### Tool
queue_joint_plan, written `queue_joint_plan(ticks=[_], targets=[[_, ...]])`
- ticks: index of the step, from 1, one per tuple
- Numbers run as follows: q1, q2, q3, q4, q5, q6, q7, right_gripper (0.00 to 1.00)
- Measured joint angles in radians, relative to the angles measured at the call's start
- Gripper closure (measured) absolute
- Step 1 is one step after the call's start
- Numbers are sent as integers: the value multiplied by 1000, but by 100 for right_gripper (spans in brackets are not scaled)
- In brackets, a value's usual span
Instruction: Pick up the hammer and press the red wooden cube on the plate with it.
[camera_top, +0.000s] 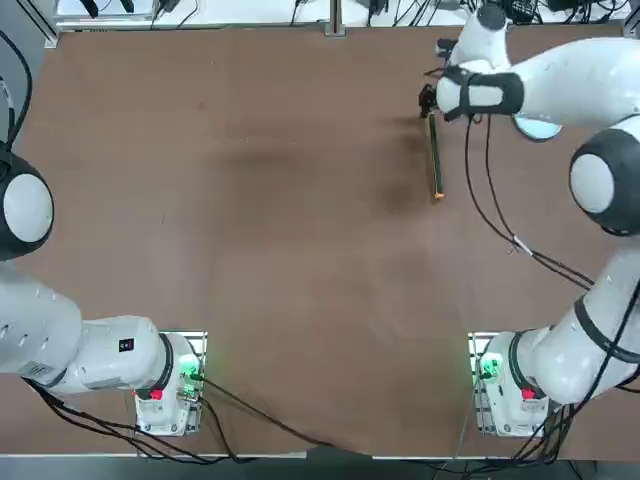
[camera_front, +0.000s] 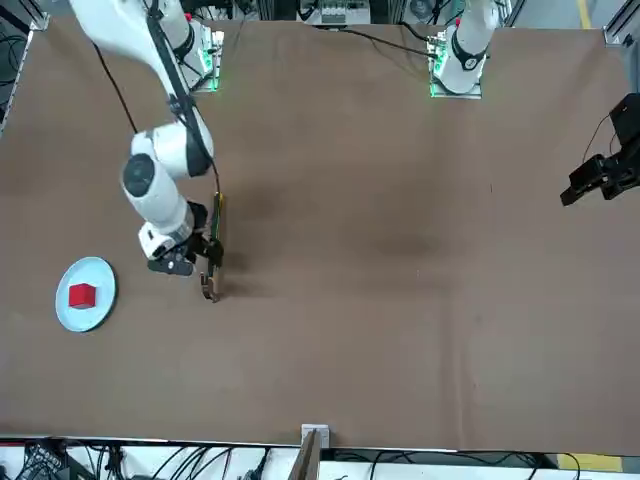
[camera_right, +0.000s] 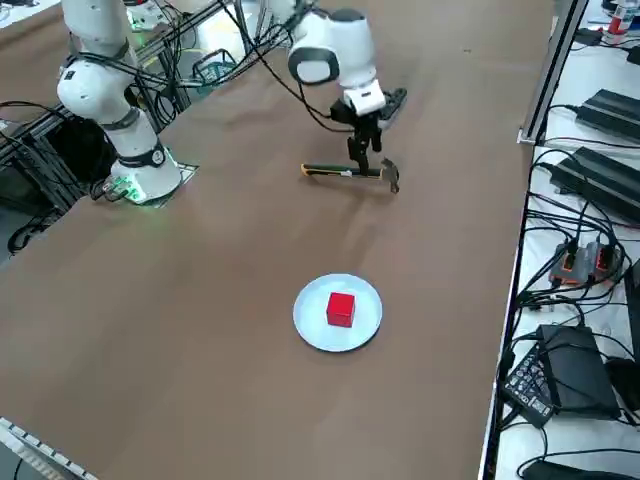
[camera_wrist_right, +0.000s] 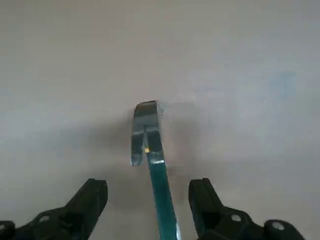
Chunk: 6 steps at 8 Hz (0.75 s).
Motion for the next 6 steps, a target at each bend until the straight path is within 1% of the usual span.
queue_joint_plan(ticks=[3,4,5,6], targets=[[0,48,-6,-6,0,77,2,3],[-1,58,-8,-6,0,88,2,10],[-2,61,-9,-6,0,91,2,13],[-2,61,-10,-6,0,91,2,32]])
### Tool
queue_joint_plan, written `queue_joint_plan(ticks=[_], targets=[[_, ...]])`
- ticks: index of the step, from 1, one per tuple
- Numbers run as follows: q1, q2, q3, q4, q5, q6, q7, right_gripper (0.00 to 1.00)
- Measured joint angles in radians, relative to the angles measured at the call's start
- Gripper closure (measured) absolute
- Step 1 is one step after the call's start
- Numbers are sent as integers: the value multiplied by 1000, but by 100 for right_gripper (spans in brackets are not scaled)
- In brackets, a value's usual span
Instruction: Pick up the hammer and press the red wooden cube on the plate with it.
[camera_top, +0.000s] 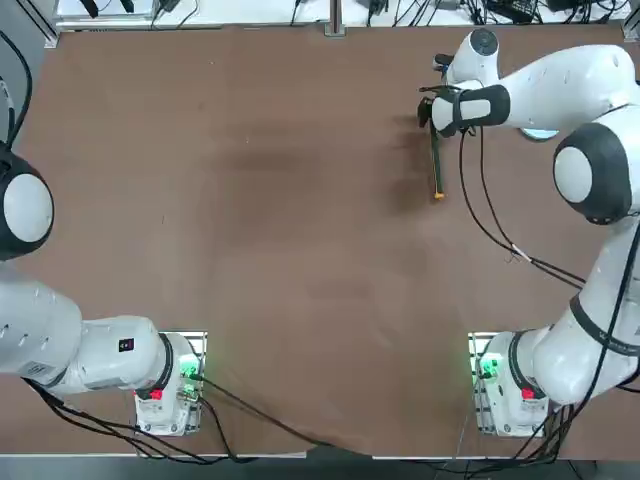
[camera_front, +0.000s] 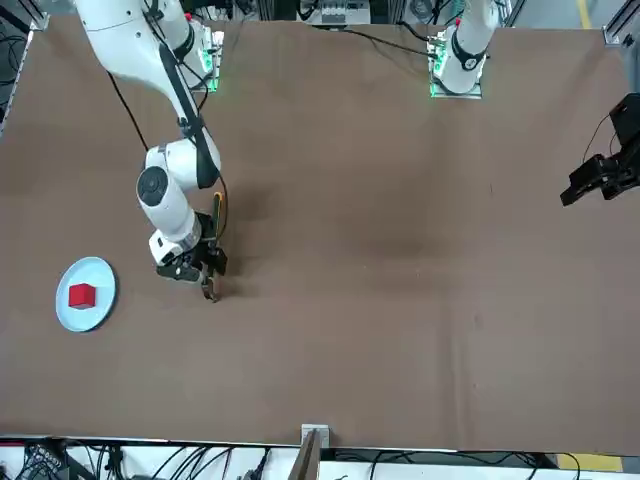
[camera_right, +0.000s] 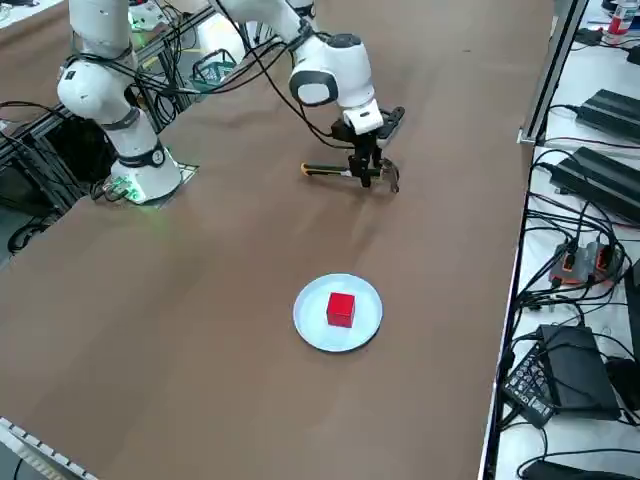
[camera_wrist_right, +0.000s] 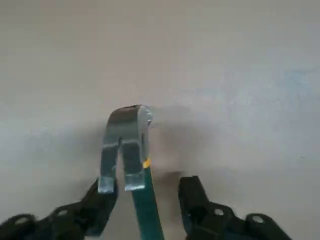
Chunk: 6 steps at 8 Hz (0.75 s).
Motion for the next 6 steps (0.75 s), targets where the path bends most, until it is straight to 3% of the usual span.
queue_joint_plan(ticks=[2,3,4,6], targets=[[0,-1,-1,1,0,1,0,73],[-1,-6,-4,2,0,0,1,80],[-1,-19,-16,8,0,-15,1,80],[-3,-89,-99,65,-5,-171,-65,80]])
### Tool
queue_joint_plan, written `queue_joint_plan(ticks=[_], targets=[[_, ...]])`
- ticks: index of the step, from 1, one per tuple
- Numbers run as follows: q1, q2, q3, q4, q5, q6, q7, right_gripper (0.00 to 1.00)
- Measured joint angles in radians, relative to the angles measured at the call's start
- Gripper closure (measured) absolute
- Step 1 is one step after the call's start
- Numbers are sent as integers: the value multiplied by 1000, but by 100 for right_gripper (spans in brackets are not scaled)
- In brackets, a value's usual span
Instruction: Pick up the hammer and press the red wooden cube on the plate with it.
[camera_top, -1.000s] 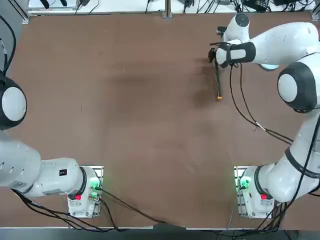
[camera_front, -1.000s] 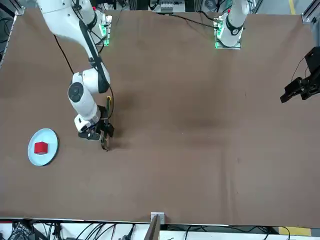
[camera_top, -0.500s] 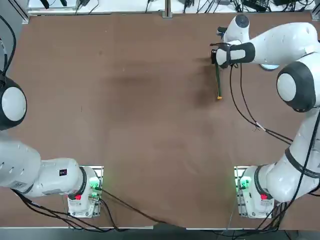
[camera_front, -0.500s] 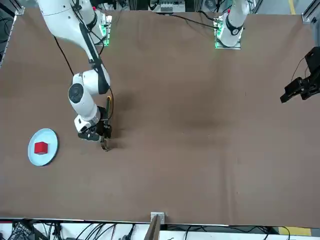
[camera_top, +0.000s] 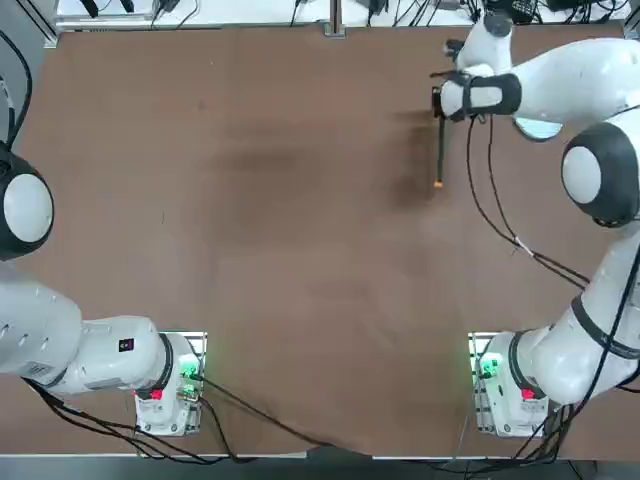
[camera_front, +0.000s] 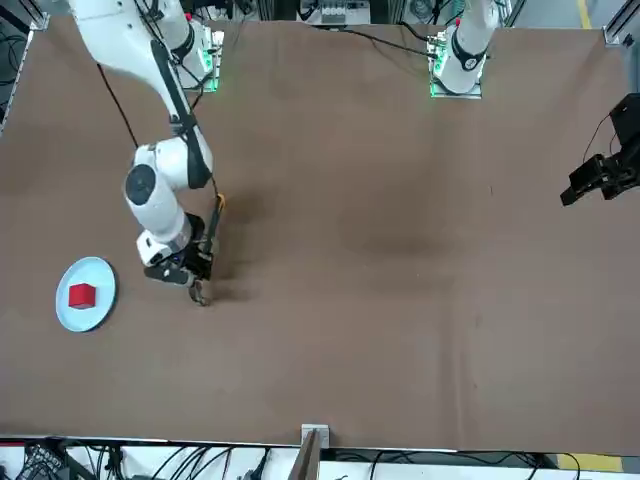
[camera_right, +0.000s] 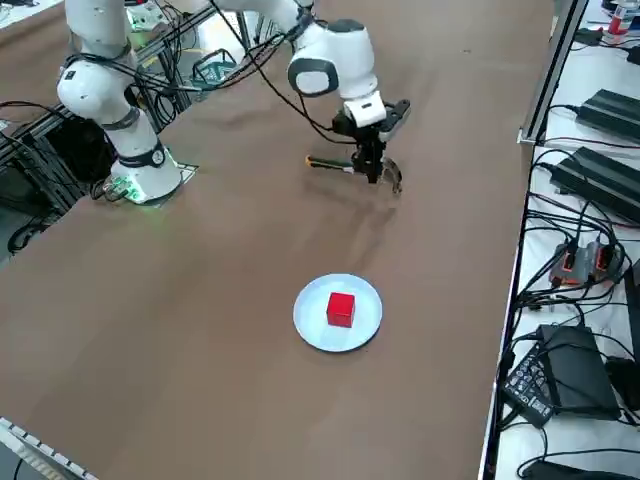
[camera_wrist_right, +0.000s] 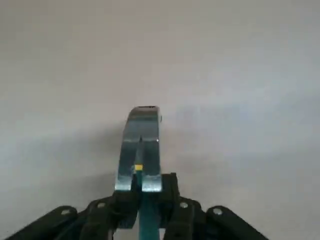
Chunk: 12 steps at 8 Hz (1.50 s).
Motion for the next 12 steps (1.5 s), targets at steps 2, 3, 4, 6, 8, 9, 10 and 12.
queue_joint_plan(ticks=[2,3,4,6,8,9,10,12], targets=[[-15,-69,-141,114,0,-233,-198,80],[-40,-79,-198,157,0,-291,-290,80],[-90,-74,-223,181,1,-307,-369,80],[-207,-39,-228,199,2,-307,-504,80],[-274,25,-227,216,3,-300,-554,80],[-287,61,-226,220,19,-281,-557,80],[-291,95,-225,223,50,-258,-565,80],[-295,150,-223,228,106,-230,-592,80]])
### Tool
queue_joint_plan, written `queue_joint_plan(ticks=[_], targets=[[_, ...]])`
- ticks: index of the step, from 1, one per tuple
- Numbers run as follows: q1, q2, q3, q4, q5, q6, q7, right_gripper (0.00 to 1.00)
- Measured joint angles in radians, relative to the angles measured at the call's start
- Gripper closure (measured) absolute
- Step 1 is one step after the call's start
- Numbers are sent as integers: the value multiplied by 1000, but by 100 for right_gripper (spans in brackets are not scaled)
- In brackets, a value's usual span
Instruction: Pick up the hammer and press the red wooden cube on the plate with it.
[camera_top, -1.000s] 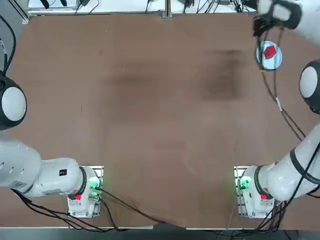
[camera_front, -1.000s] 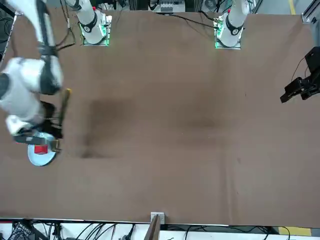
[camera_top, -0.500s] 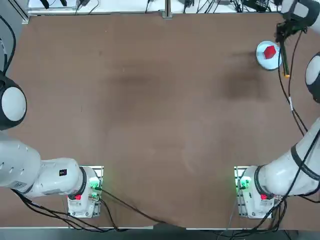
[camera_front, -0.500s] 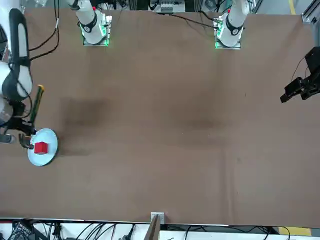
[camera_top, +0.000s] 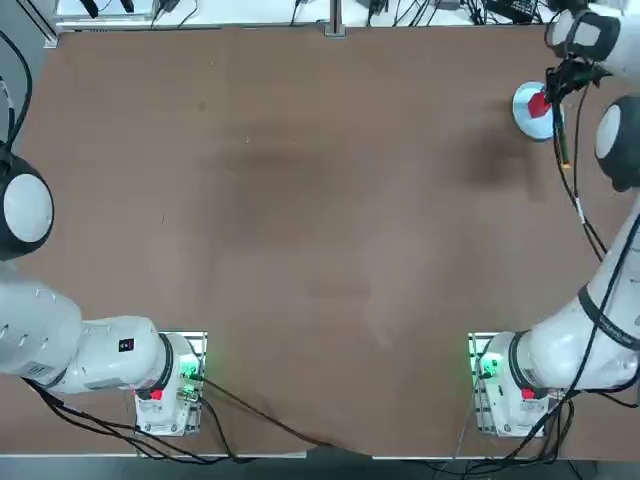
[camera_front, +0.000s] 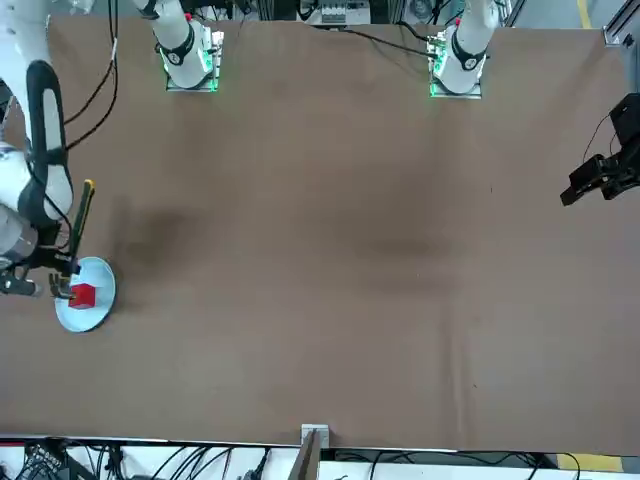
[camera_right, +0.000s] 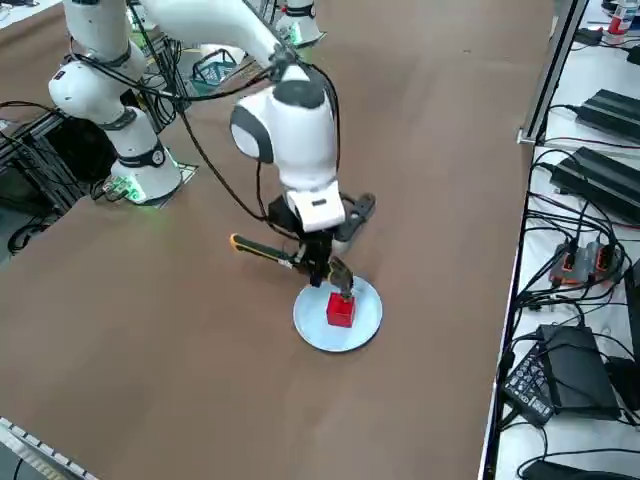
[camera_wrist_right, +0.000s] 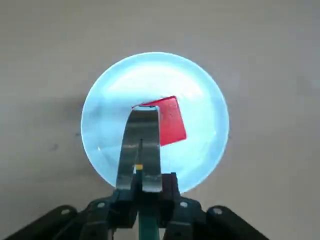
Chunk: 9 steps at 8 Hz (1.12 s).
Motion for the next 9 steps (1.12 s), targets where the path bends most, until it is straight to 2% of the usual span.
queue_joint_plan(ticks=[3,6,9], targets=[[-5,7,-1,19,23,4,-26,80],[-15,-30,-3,32,22,-25,-57,80],[-17,16,0,15,23,-22,-58,80]])
